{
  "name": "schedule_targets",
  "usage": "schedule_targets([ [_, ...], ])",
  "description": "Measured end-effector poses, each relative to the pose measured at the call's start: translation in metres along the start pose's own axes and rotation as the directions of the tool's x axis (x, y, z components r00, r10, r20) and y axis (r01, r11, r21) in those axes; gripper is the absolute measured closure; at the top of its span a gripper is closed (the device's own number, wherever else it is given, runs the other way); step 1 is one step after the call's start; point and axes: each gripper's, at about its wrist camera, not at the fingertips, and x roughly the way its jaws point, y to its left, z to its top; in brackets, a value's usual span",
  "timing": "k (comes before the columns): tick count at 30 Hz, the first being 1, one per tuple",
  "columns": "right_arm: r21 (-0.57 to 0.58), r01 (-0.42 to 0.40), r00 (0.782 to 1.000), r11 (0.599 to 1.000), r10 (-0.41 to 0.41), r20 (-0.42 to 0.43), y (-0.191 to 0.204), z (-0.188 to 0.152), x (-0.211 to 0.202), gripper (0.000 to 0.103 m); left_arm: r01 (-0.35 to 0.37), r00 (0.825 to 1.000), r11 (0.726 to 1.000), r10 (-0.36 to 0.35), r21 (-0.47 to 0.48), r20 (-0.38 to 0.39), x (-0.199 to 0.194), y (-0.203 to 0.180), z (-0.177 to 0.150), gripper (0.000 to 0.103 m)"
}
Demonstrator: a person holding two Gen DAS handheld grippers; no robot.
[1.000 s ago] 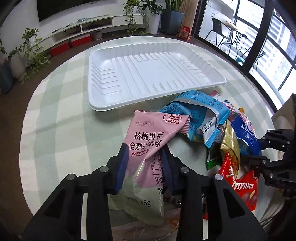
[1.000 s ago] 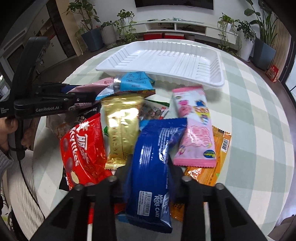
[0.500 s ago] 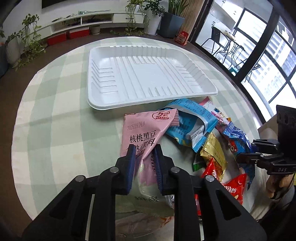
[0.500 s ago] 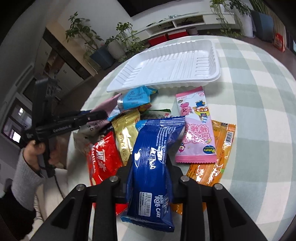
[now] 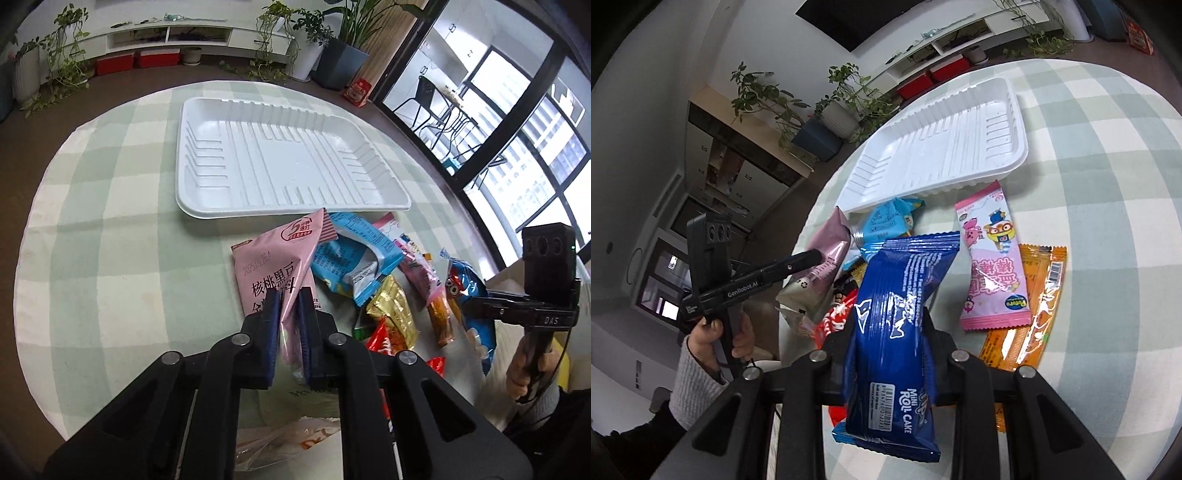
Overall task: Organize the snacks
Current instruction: 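Carry the pink packet with the left tool while the right tool carries the blue packet into the tray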
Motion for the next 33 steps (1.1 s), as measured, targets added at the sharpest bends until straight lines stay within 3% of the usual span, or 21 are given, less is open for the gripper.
schedule_targets([
  [17, 0.039, -0.06, 0.997, 0.997, 0.058, 0.041, -0.009, 0.02, 0.0, 0.069, 0.113, 0.992, 0.991, -0.109, -0.077, 0.059, -0.018, 0.0, 0.009, 0.098],
  [25, 0.038, -0.064, 0.996, 0.997, 0.061, 0.07, -0.016, 0.041, 0.002, 0.069, 0.142, 0.988, 0.986, -0.135, -0.091, 0.081, -0.017, -0.002, 0.03, 0.099],
  [33, 0.023, -0.066, 0.993, 0.998, 0.063, 0.095, -0.016, 0.086, 0.005, 0.068, 0.16, 0.983, 0.981, -0.149, -0.111, 0.106, -0.008, 0.0, 0.068, 0.099],
])
